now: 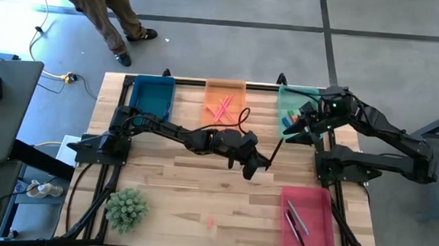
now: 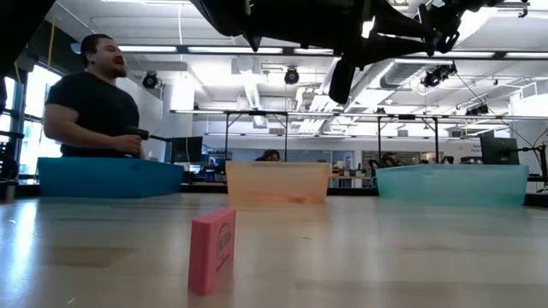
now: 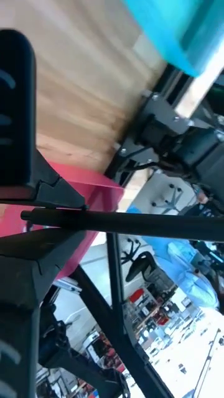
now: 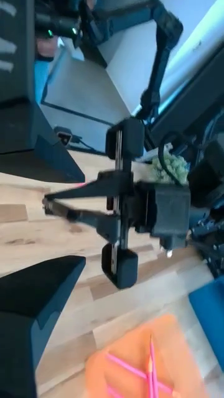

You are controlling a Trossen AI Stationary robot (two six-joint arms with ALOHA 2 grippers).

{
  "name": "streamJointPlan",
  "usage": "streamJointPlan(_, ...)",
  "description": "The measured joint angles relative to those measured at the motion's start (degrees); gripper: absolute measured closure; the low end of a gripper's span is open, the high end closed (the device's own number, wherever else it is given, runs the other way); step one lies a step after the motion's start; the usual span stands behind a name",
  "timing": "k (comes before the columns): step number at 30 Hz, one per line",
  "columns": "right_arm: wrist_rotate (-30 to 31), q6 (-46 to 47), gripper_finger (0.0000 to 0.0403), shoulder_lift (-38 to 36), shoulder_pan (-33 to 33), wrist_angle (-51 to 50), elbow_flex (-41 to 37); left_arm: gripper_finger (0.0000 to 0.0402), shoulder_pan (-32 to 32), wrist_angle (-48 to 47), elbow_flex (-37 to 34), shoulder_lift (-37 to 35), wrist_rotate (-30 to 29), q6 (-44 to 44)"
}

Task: Sort crayons/erasers/pens/pencils in bins
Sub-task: Put the black pen into the pink bin

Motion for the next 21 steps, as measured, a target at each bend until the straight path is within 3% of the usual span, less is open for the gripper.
streamJointPlan(21, 5.4, 5.9, 0.0208, 0.6, 1.6, 5.1, 0.0, 0.0369, 3.9, 5.2, 0.0, 0.0, 4.0, 0.9)
